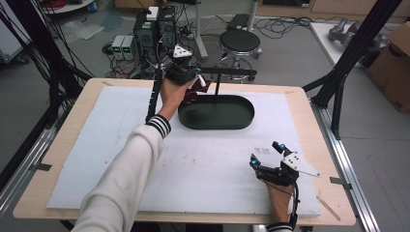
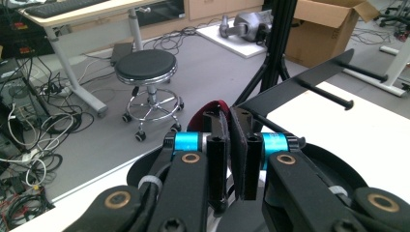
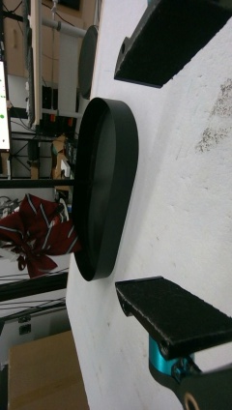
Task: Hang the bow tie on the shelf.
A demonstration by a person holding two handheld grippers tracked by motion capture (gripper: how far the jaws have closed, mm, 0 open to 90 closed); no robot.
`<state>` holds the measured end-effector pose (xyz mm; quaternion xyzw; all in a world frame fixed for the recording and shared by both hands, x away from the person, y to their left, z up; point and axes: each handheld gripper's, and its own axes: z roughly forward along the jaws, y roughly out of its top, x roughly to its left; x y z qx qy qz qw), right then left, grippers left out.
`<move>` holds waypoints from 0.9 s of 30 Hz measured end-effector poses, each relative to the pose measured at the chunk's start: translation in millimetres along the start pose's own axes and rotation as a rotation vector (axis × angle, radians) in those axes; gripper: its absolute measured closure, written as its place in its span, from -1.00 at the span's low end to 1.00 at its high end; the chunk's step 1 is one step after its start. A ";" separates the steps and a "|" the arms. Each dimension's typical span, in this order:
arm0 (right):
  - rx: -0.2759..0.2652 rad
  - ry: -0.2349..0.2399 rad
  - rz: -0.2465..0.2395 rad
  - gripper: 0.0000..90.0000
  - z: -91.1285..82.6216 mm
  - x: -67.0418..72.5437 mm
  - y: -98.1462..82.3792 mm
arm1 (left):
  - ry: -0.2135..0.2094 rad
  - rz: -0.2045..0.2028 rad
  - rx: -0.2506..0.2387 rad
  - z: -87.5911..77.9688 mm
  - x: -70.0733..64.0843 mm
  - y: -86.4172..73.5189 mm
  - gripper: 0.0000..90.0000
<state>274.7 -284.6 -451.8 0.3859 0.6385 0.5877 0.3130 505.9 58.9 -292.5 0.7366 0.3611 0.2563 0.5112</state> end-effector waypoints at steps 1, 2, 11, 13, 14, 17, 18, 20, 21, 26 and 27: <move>0.000 0.000 0.000 -0.93 0.0 0.0 0.0 | 0.002 0.001 0.004 0.5 0.9 0.1 0.89; -0.002 -0.001 -0.002 -0.93 0.1 -0.2 0.0 | 0.001 -0.004 0.001 0.8 1.5 0.2 0.89; -0.002 -0.002 -0.002 -0.93 0.2 -0.3 0.0 | -0.021 -0.015 0.007 1.8 3.3 0.5 0.85; -0.002 -0.001 -0.002 -0.93 0.2 -0.3 0.0 | -0.024 -0.021 0.009 2.0 2.5 0.2 0.82; -0.002 -0.001 -0.002 -0.93 0.2 -0.4 0.0 | -0.031 -0.022 0.012 2.2 2.3 -0.1 0.78; -0.002 -0.001 -0.002 -0.93 0.2 -0.3 0.0 | -0.038 -0.039 0.009 1.8 2.8 -1.6 0.64; -0.002 -0.001 -0.002 -0.93 0.2 -0.3 0.0 | -0.035 -0.049 0.009 1.8 3.4 -2.3 0.64; 0.000 -0.001 0.001 -0.93 0.0 0.1 0.0 | -0.047 -0.054 0.014 1.3 4.7 -3.3 0.49; -0.002 -0.001 -0.001 -0.93 0.1 0.0 -0.1 | -0.055 -0.054 0.008 1.1 5.2 -3.8 0.44; -0.002 -0.001 -0.002 -0.93 0.2 -0.3 0.0 | -0.086 -0.073 0.010 1.2 6.1 -4.7 0.05; 0.000 -0.001 0.000 -0.93 0.1 0.0 0.0 | -0.099 -0.085 0.011 0.9 6.5 -4.7 -0.07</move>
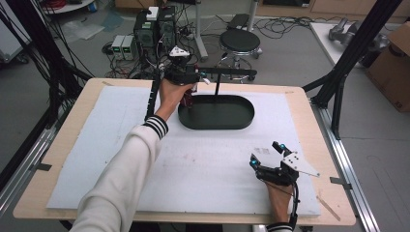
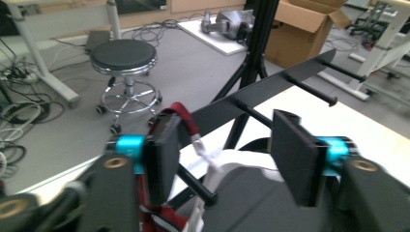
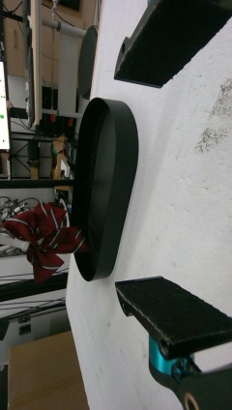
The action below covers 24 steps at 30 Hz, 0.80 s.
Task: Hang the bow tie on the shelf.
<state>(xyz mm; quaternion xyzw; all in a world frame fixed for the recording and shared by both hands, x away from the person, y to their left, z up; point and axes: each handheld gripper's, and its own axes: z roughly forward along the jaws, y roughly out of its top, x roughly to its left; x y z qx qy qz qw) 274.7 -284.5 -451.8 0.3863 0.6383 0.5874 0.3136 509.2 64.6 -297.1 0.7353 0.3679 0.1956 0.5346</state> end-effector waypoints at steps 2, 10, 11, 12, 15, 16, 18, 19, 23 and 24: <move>0.000 0.001 -0.002 -0.93 0.0 0.0 0.0 | -0.030 -0.022 -0.005 -0.8 0.0 0.5 -0.13; 0.002 0.000 -0.003 -0.93 0.2 0.8 0.0 | -0.111 -0.071 -0.014 -8.1 0.7 3.8 -0.36; 0.002 0.000 -0.003 -0.93 0.2 0.8 0.0 | -0.119 -0.077 -0.014 -9.1 0.6 4.3 -0.36; 0.002 0.000 -0.003 -0.93 0.1 0.8 0.0 | -0.128 -0.082 -0.012 -9.9 0.6 4.7 -0.36; 0.001 -0.001 -0.004 -0.93 0.2 0.9 0.0 | -0.146 -0.092 -0.003 -11.1 -0.8 5.2 -0.39; 0.001 -0.002 -0.006 -0.93 0.3 0.8 -0.1 | -0.150 -0.092 0.002 -11.1 -1.3 5.0 -0.40; 0.000 -0.002 -0.008 -0.93 0.3 0.8 -0.1 | -0.158 -0.085 0.017 -9.7 -4.3 4.2 -0.42; 0.000 -0.002 -0.008 -0.93 0.3 0.8 -0.1 | -0.163 -0.089 0.020 -8.8 -5.9 3.6 -0.42; -0.001 -0.003 -0.003 -0.93 0.1 1.2 -0.1 | -0.165 -0.078 0.026 -4.5 -12.5 0.5 -0.42; -0.001 -0.002 -0.003 -0.93 0.0 1.2 -0.1 | -0.165 -0.080 0.025 -3.6 -13.6 -0.2 -0.42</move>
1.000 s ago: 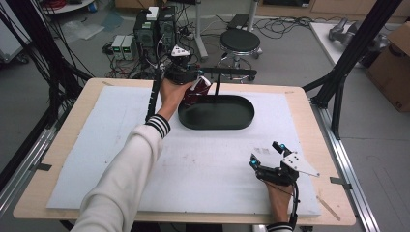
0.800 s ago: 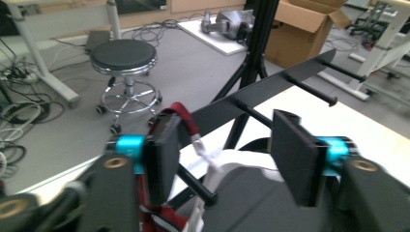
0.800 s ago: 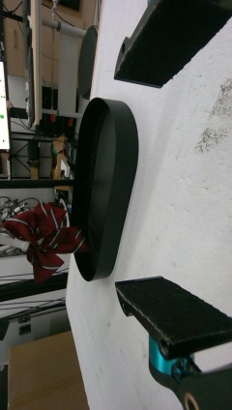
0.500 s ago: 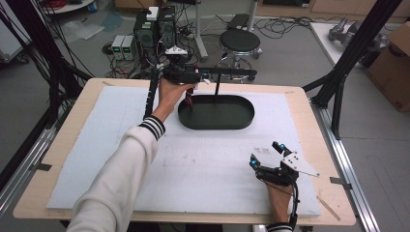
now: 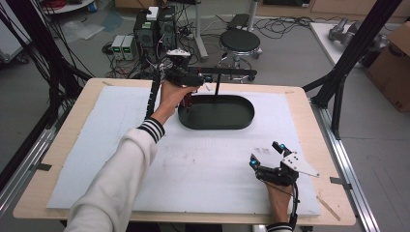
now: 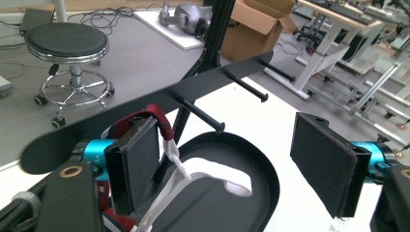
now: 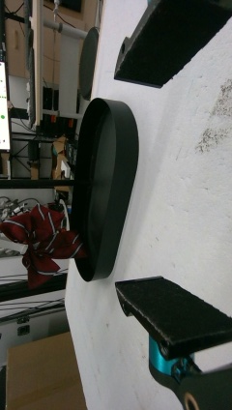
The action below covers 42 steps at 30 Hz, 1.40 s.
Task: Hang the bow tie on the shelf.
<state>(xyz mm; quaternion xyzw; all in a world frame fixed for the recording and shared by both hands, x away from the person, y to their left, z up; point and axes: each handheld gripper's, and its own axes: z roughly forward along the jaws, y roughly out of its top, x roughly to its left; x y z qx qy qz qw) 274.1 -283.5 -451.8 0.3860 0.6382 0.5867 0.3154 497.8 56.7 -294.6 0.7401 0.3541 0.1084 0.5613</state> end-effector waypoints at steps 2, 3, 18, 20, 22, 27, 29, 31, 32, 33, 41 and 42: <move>-0.001 0.000 0.000 -0.93 0.0 -0.1 0.0 | 0.000 0.003 0.002 2.5 -1.8 -2.7 -0.42; 0.000 0.001 0.000 -0.93 -0.1 -0.1 0.0 | 0.000 0.004 0.003 3.9 -2.7 -4.4 -0.42; -0.001 0.001 -0.001 -0.93 -0.1 0.0 0.0 | 0.020 0.052 -0.007 1.6 -10.1 -7.2 -0.43; 0.001 0.000 0.002 -0.93 -0.2 0.2 -0.1 | 0.024 0.063 -0.004 1.1 -10.9 -7.0 -0.43; 0.000 0.002 0.004 -0.93 -0.2 0.1 0.0 | 0.027 0.064 -0.010 0.2 -11.1 -6.3 -0.43; 0.001 0.000 0.002 -0.93 -0.2 0.2 -0.1 | 0.046 0.080 -0.009 -3.5 -10.5 -2.2 -0.42; 0.001 0.001 0.009 -0.93 -0.3 0.3 0.0 | 0.049 0.082 -0.005 -5.1 -10.6 -1.1 -0.42; 0.002 0.001 0.010 -0.93 -0.4 0.2 0.0 | 0.053 0.088 0.003 -5.8 -11.5 -0.9 -0.42; 0.002 0.002 0.009 -0.93 -0.4 0.2 0.0 | 0.056 0.092 0.005 -6.2 -12.6 -1.1 -0.42; 0.002 0.001 0.009 -0.93 -0.3 0.3 0.0 | 0.056 0.096 0.007 -6.4 -13.3 -1.6 -0.42; -0.002 0.003 0.004 -0.93 -0.6 0.3 -0.2 | 0.050 0.106 0.020 -3.8 -21.4 -7.7 -0.42; -0.007 0.001 -0.003 -0.93 -0.5 -0.6 -0.2 | 0.048 0.108 0.021 -3.6 -22.5 -9.0 -0.42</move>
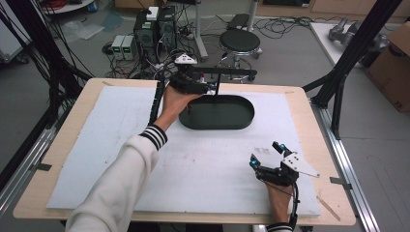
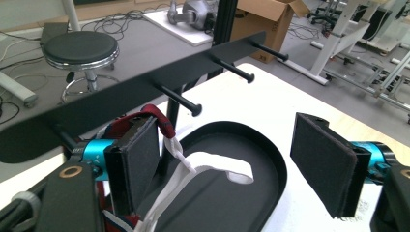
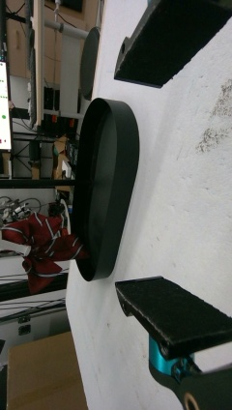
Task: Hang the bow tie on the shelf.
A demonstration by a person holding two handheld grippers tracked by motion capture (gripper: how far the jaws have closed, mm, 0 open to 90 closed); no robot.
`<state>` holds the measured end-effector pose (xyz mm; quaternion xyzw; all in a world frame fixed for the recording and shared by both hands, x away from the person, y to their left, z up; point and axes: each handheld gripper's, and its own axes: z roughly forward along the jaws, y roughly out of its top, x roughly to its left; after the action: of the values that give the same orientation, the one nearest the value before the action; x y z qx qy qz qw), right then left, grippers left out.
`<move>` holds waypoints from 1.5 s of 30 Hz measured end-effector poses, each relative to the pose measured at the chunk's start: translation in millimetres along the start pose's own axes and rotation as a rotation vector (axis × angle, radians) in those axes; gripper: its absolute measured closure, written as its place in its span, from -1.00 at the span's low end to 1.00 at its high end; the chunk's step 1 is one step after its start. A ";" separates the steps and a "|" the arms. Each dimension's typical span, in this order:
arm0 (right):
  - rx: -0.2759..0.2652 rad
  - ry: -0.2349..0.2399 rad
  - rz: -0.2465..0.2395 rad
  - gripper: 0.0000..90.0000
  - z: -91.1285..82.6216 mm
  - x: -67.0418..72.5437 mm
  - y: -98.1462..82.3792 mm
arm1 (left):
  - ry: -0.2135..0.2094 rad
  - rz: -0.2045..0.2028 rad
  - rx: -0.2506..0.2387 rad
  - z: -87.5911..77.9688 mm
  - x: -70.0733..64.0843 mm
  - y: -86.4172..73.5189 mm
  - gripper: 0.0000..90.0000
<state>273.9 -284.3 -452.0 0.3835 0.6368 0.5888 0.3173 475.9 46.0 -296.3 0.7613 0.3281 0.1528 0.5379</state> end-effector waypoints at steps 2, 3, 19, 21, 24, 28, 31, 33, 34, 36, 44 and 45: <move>0.000 0.000 0.000 -0.93 0.0 0.0 0.0 | 0.001 0.003 0.003 0.6 -2.5 -3.4 -0.42; 0.000 0.000 0.000 -0.93 0.0 0.0 0.0 | 0.000 0.001 0.003 0.8 -3.5 -5.7 -0.42; -0.001 -0.002 0.003 -0.93 -0.4 0.5 -0.1 | 0.008 0.015 0.032 4.4 -6.3 -37.3 -0.42; 0.000 0.000 0.004 -0.93 -0.7 0.3 -0.1 | 0.008 0.013 0.028 4.7 -5.8 -39.1 -0.42; -0.002 0.000 0.004 -0.93 -0.6 0.1 -0.1 | 0.011 0.023 0.026 3.5 -5.0 -41.5 -0.42; -0.002 0.000 0.004 -0.93 -0.6 0.1 -0.1 | 0.010 0.049 0.001 -2.3 -4.6 -45.8 -0.43; -0.002 0.001 0.002 -0.93 -0.6 0.1 -0.1 | -0.002 0.067 -0.032 -11.1 -4.5 -51.2 -0.43; 0.000 0.001 0.003 -0.93 -0.7 0.3 -0.1 | -0.006 0.072 -0.054 -19.6 -3.7 -55.3 -0.44; 0.000 0.001 0.003 -0.93 -0.7 0.3 -0.1 | -0.005 0.076 -0.070 -24.7 -3.2 -57.4 -0.44; 0.000 -0.001 0.003 -0.93 -0.6 0.4 -0.1 | -0.001 0.092 -0.092 -35.0 -1.6 -61.0 -0.44; -0.004 -0.006 0.002 -0.93 -0.4 0.3 -0.2 | 0.028 0.132 -0.171 -84.8 13.2 -85.5 -0.48; -0.003 -0.005 0.003 -0.93 -0.5 0.3 -0.1 | 0.030 0.135 -0.179 -91.1 15.4 -89.1 -0.49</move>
<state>273.3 -284.3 -452.1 0.3852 0.6347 0.5894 0.3185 404.1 140.0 -345.9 0.7283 0.2693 0.2287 0.5872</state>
